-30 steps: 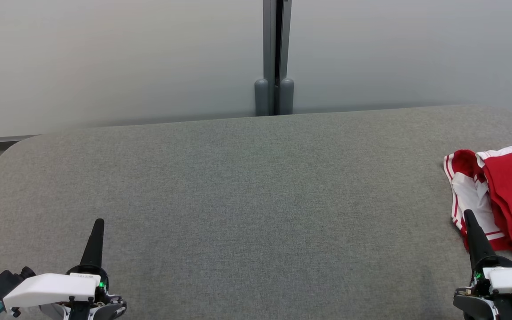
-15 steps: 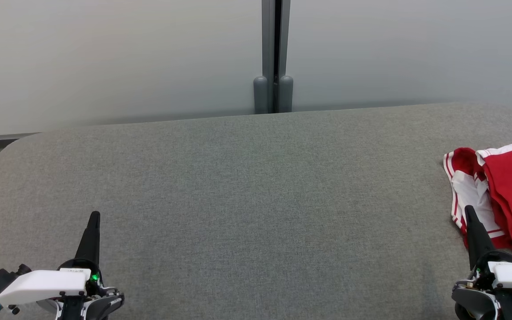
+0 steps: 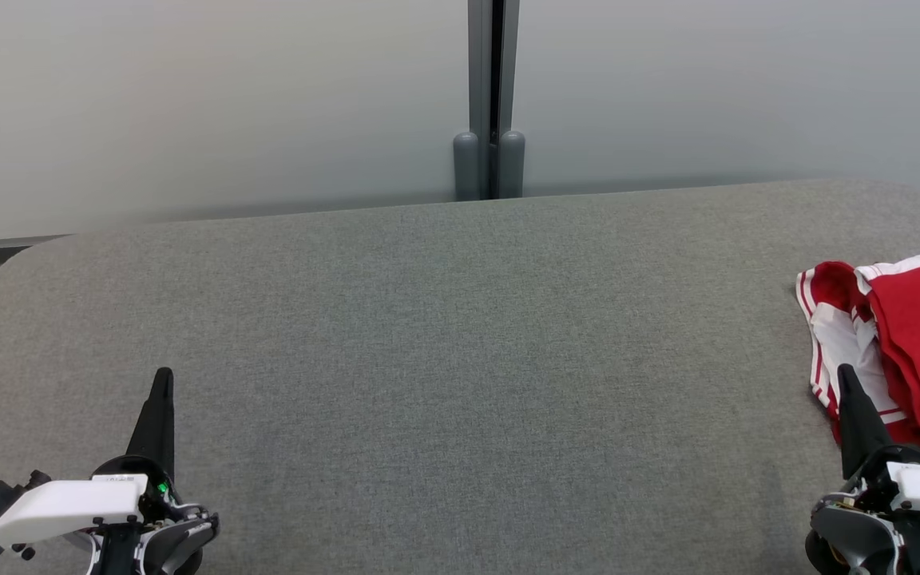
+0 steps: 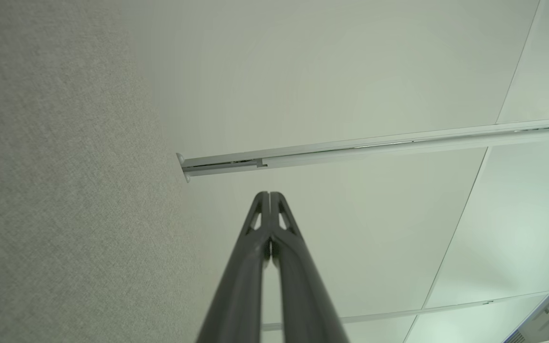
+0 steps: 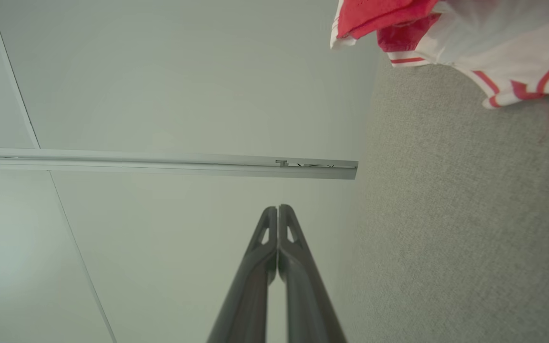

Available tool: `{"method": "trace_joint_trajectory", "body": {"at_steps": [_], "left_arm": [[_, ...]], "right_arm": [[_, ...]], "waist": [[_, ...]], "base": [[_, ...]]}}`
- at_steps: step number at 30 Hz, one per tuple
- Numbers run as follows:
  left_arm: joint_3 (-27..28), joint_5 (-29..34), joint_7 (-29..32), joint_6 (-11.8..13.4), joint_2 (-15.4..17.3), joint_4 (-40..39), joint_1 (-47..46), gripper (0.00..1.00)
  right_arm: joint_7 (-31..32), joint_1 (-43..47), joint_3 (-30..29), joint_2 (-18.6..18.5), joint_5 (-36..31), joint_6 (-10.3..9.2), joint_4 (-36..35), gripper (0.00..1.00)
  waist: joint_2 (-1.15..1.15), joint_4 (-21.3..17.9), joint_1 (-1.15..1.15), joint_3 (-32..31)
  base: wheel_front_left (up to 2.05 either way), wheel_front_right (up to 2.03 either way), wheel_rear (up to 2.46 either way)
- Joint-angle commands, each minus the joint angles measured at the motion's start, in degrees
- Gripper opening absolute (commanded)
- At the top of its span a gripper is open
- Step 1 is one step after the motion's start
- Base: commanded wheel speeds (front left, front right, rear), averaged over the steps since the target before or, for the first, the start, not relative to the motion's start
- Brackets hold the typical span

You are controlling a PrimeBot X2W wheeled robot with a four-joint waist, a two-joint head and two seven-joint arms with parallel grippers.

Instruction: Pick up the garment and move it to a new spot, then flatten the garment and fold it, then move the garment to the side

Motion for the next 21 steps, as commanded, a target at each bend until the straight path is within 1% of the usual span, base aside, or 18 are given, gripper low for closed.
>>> {"method": "trace_joint_trajectory", "body": {"at_steps": [1,6,21], "left_arm": [[0.5,-1.3,0.3,-0.4,0.1,0.1,-1.3,0.00],[0.9,-2.5,0.7,-0.7,-0.1,0.2,-1.4,0.00],[0.9,-2.3,0.7,-0.7,-0.1,0.2,-1.3,0.00]], "right_arm": [[0.4,-0.9,-0.2,0.0,1.1,0.02,0.2,0.00],[0.5,-1.2,-0.4,0.1,2.6,0.02,0.6,0.00],[0.5,-1.2,-0.4,0.2,2.3,0.02,0.6,0.00]], "waist": [[0.00,0.0,0.00,0.1],[0.00,-0.1,0.00,0.2],[0.00,-0.1,0.00,0.2]], "base": [[0.00,0.00,0.00],[0.00,0.00,0.00],[0.00,0.00,0.00]]}}
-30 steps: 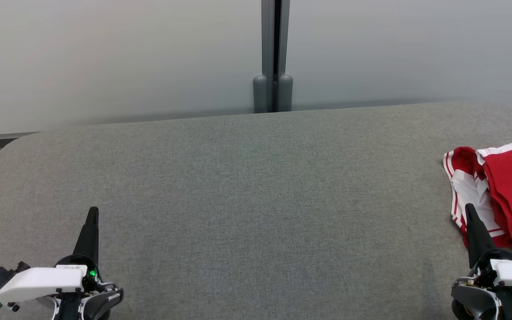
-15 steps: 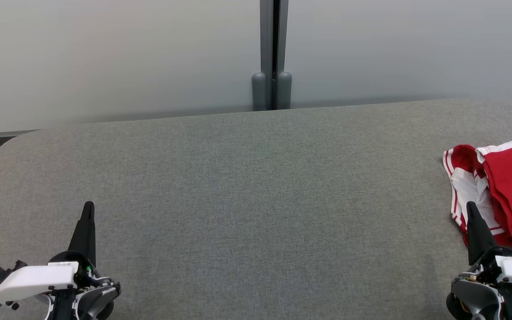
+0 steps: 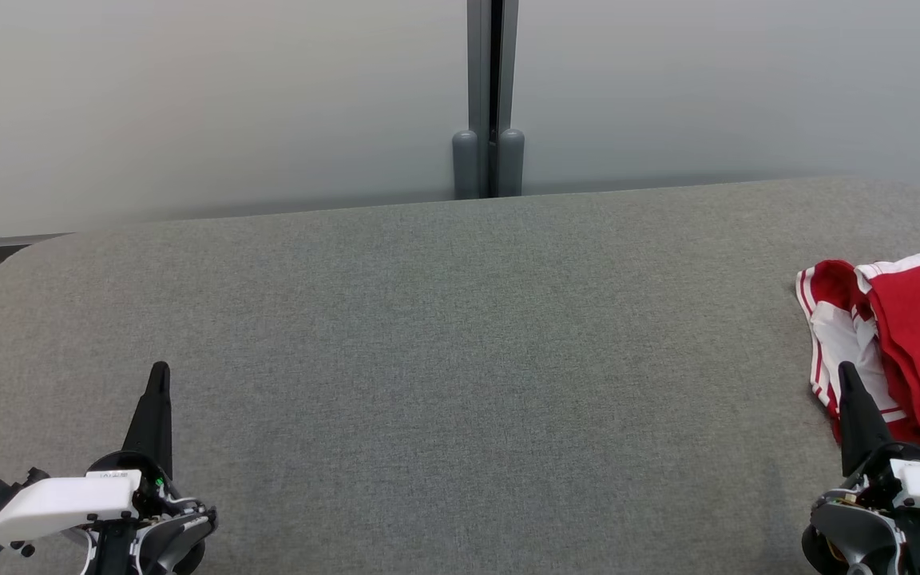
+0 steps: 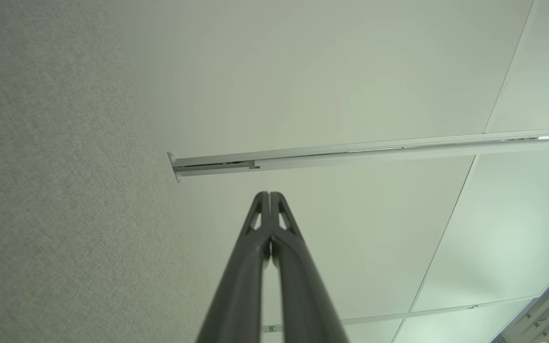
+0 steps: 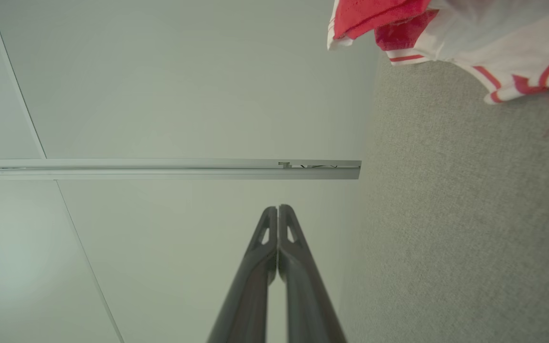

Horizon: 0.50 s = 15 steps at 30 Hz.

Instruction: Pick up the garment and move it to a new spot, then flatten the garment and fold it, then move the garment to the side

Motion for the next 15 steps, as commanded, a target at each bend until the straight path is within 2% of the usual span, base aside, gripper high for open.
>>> {"method": "trace_joint_trajectory", "body": {"at_steps": [1,15], "left_arm": [[0.2,-0.1,0.1,-0.3,0.1,0.1,-0.7,0.00],[0.3,0.0,0.1,-0.3,0.1,0.1,-0.7,0.00]], "right_arm": [[0.5,-0.6,-0.1,0.0,0.1,0.02,0.1,0.00],[0.5,-0.6,-0.1,0.0,0.1,0.02,0.1,0.00]], "waist": [[0.00,0.0,0.00,0.0],[0.00,0.0,0.00,0.0]], "base": [[0.00,0.00,0.00],[0.00,0.00,0.00]]}}
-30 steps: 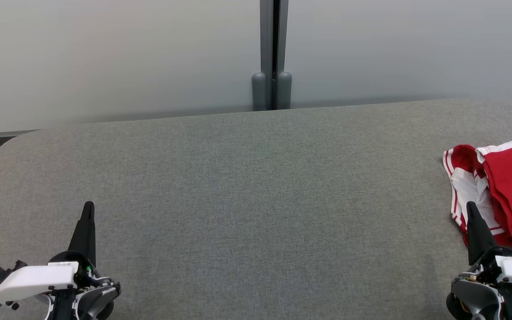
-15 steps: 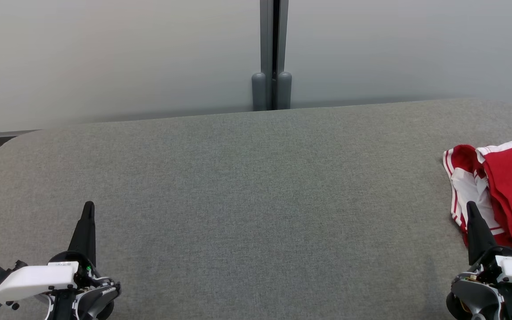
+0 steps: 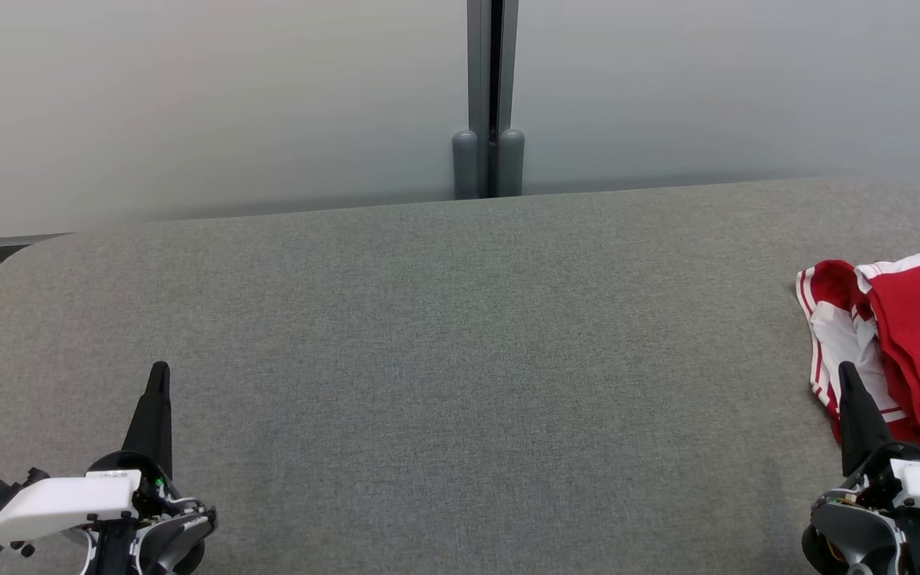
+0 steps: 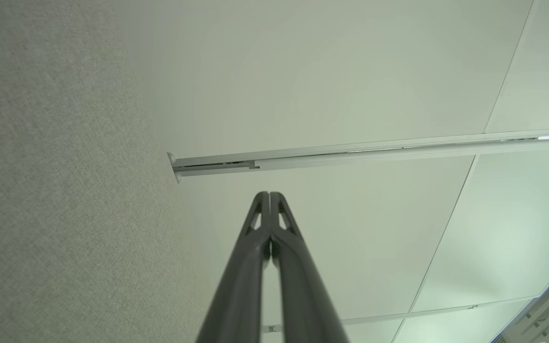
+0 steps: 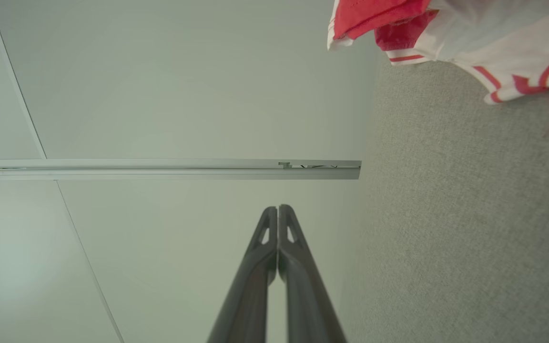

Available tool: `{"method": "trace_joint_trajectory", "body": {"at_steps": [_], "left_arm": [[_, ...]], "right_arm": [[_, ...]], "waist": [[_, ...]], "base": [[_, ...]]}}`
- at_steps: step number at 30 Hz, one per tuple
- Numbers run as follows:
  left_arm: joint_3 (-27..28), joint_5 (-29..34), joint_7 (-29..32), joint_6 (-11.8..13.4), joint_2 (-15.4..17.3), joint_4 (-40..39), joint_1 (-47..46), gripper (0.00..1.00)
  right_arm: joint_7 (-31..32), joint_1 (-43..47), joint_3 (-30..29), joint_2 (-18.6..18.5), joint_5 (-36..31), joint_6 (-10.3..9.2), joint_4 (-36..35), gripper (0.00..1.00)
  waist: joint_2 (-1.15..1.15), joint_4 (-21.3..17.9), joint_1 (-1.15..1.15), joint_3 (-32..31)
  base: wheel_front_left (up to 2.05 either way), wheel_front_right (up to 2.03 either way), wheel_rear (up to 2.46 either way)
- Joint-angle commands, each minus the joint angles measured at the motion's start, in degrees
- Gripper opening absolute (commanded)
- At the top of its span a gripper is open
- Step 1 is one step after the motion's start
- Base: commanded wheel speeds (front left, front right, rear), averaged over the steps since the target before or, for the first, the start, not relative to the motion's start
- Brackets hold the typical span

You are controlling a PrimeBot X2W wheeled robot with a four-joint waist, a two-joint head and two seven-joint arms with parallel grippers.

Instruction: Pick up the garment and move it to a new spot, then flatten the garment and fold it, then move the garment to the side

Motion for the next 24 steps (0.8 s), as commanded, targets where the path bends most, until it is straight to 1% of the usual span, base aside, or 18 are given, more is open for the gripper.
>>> {"method": "trace_joint_trajectory", "body": {"at_steps": [1,24], "left_arm": [[0.3,0.0,0.0,-0.3,0.1,0.1,-0.7,0.00],[0.3,0.0,0.1,-0.3,0.1,0.1,-0.7,0.00]], "right_arm": [[0.5,-0.6,-0.1,0.0,0.1,0.02,0.1,0.00],[0.4,-0.6,-0.1,0.0,0.0,0.02,0.1,0.00]], "waist": [[0.00,0.0,0.00,0.0],[0.00,0.0,0.00,0.0]], "base": [[0.00,0.00,0.00],[0.00,0.00,0.00]]}}
